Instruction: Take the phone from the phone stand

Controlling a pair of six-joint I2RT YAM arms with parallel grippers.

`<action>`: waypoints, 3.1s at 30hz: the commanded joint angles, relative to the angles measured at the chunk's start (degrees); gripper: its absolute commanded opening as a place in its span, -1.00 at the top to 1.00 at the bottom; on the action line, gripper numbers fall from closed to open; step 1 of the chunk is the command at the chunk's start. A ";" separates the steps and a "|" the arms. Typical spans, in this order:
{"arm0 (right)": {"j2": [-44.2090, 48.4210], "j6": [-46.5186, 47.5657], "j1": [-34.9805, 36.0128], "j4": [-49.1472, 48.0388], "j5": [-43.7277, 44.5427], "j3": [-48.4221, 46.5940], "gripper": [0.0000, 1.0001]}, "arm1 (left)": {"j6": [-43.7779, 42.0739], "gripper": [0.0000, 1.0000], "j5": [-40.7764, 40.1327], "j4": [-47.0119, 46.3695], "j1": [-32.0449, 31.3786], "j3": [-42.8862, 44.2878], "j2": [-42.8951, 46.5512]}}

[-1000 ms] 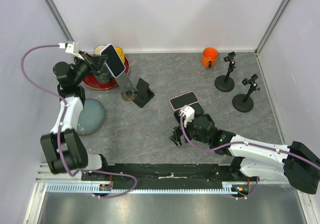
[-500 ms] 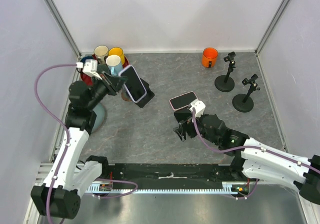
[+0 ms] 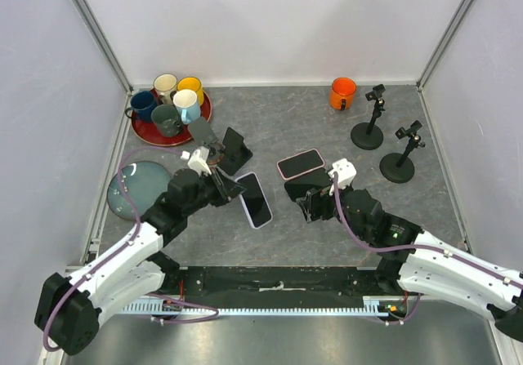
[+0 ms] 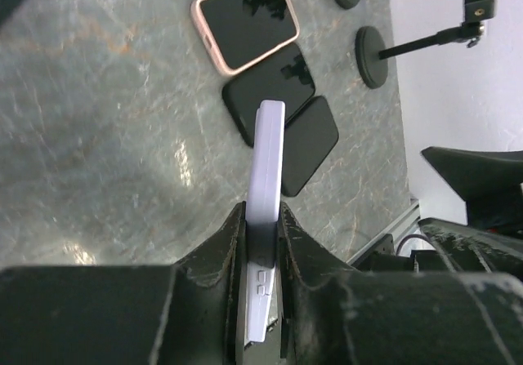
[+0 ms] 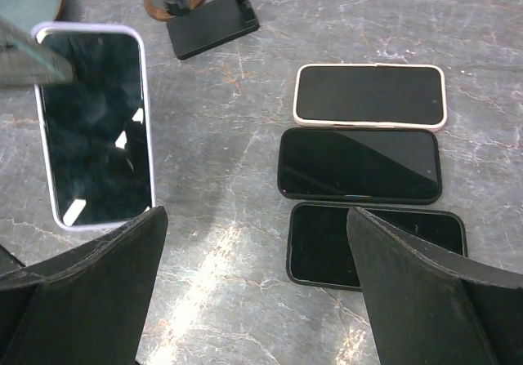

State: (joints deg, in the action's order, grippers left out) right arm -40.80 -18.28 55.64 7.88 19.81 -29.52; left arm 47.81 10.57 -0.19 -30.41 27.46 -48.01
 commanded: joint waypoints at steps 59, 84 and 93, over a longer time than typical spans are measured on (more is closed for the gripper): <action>-11.57 -0.61 -0.18 8.11 10.68 -11.43 -0.96 | 11.97 -0.95 -26.30 -16.89 -9.60 -2.68 -25.06; 4.13 1.84 -29.18 16.91 22.89 -27.79 -0.96 | -42.24 -1.00 -41.95 14.53 17.58 25.97 30.68; 17.58 11.42 -29.18 13.13 28.00 -27.70 -0.96 | -46.84 -0.99 -40.63 7.57 17.58 23.25 46.24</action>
State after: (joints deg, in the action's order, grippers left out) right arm -26.11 -12.67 26.46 23.42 43.72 -56.21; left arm 6.98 -29.08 11.40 -13.10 52.21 -5.52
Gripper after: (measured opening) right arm 0.982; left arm 0.995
